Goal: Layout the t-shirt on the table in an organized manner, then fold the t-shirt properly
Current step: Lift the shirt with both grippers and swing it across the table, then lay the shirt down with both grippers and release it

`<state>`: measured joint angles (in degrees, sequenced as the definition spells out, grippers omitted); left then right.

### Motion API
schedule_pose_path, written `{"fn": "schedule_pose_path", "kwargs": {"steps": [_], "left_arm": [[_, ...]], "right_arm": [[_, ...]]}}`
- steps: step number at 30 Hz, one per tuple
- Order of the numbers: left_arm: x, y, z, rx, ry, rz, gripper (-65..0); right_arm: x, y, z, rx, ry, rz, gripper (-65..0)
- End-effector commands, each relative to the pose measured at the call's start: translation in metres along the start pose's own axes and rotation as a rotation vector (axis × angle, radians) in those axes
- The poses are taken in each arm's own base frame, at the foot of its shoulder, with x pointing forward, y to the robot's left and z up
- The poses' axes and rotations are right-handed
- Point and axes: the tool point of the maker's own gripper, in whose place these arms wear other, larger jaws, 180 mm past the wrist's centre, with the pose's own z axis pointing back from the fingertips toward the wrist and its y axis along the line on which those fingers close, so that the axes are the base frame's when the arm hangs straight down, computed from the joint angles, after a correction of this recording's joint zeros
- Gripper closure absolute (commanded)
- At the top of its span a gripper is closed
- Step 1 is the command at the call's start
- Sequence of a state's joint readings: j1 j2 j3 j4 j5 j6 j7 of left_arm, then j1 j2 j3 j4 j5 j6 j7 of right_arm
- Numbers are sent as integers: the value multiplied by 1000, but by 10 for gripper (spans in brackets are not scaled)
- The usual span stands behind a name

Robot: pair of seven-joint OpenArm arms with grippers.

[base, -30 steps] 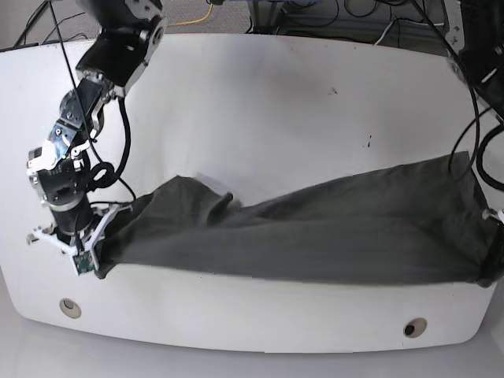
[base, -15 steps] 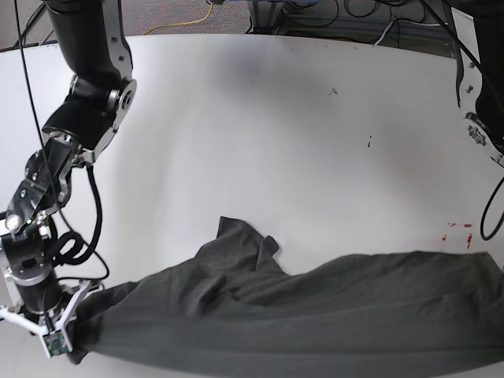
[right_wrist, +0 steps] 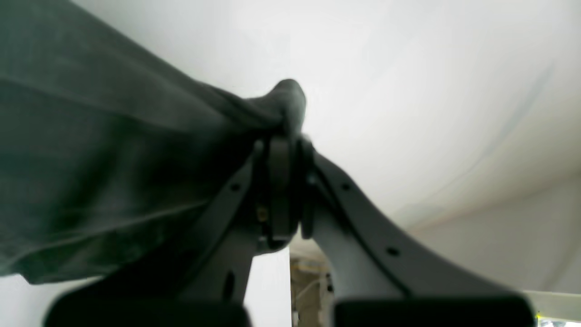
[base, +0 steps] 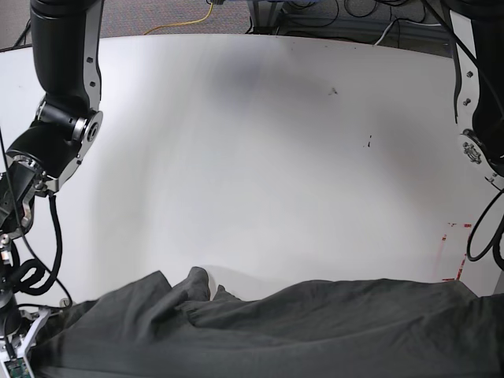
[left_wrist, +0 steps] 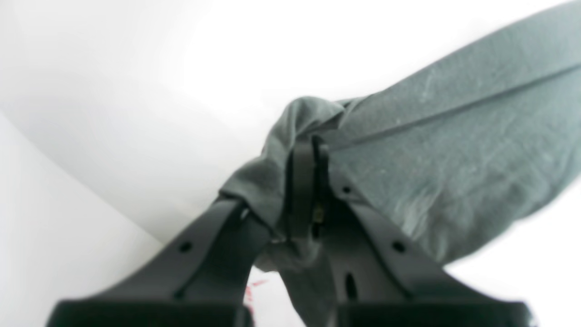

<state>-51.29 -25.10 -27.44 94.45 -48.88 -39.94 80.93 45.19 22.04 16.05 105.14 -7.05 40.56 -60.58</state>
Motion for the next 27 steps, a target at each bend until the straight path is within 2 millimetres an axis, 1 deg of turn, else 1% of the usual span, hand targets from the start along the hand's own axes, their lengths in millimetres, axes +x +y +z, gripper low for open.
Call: {"fn": "schedule_pose_path", "kwargs": {"steps": [1, 3, 4, 5, 6, 8, 9, 10, 13, 15, 17, 20, 21, 23, 27], "left_arm": [[-17, 2, 4, 15, 27, 12, 0], [-35, 2, 5, 14, 60, 39, 0], [-51, -2, 4, 5, 90, 56, 0], [-60, -5, 4, 0, 109, 65, 0], [-80, -12, 4, -14, 152, 83, 0], [-109, -22, 5, -36, 212, 109, 0], [-128, -30, 7, -49, 255, 127, 0], [-140, -34, 9, -57, 283, 138, 0], [-190, -47, 27, -68, 389, 194, 0], [-210, -53, 38, -73, 429, 223, 0], [-230, -63, 50, -93, 465, 260, 0], [-253, -77, 67, -124, 505, 312, 0], [-258, -80, 71, -127, 515, 321, 0], [-274, -88, 86, -139, 546, 359, 0], [-294, -92, 110, -128, 597, 401, 0]], "right_arm": [[-18, -15, 20, -79, 50, 20, -25], [-33, -4, 26, -67, 85, 26, -25], [-45, 5, 28, -50, 111, 33, -25], [-53, 12, 30, -38, 132, 37, -25], [-70, 23, 34, -18, 166, 41, -25], [-95, 40, 41, 15, 218, 41, -24], [-111, 51, 45, 39, 252, 34, -24], [-121, 57, 48, 52, 273, 26, -24], [-161, 77, 62, 93, 367, -9, -22], [-181, 89, 70, 119, 413, -21, -22], [-200, 102, 80, 147, 461, -24, -22], [-222, 120, 95, 192, 520, -17, -22], [-226, 122, 98, 200, 532, -12, -22], [-246, 136, 112, 240, 586, 7, -22], [-264, 155, 129, 291, 636, 8, -22]]}}
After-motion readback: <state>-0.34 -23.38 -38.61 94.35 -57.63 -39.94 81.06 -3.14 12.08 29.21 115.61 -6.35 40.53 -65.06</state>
